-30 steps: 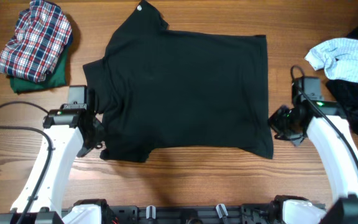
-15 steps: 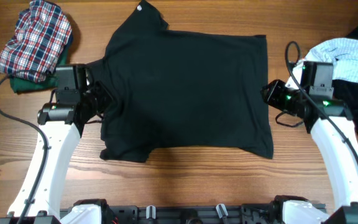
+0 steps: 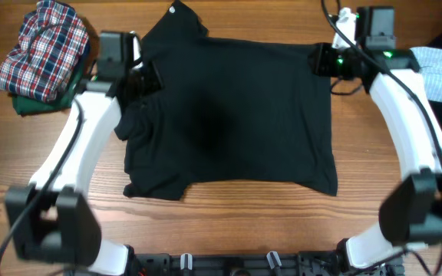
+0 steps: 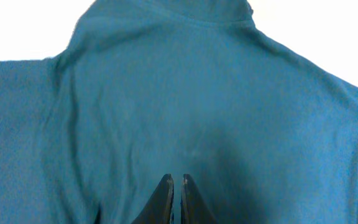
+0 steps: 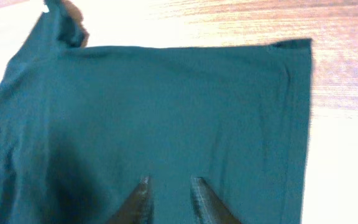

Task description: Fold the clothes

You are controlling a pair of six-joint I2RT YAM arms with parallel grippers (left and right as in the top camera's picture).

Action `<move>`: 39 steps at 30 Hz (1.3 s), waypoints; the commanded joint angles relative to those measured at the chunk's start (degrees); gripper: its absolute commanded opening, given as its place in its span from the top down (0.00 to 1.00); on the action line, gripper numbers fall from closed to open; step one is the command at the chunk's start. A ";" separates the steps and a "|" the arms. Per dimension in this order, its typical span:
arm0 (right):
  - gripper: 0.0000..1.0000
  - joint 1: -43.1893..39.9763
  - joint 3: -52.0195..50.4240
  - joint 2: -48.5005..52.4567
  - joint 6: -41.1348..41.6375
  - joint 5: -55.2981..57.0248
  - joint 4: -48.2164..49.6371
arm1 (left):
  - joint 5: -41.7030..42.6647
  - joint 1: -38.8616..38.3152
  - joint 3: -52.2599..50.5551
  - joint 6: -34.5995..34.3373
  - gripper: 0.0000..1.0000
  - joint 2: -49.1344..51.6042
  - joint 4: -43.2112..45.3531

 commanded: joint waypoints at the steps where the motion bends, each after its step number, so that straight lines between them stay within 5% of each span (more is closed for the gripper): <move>1: 0.96 0.28 2.47 6.01 -1.97 0.39 4.48 | -2.95 -1.60 6.21 3.08 0.94 8.07 1.60; 14: 0.96 0.46 2.47 16.20 -3.34 7.63 16.59 | -12.07 -6.51 7.93 6.05 0.96 17.53 17.84; 39: 0.96 0.17 2.47 28.35 -2.67 12.28 28.28 | -13.00 -6.91 7.91 5.84 0.96 18.51 15.58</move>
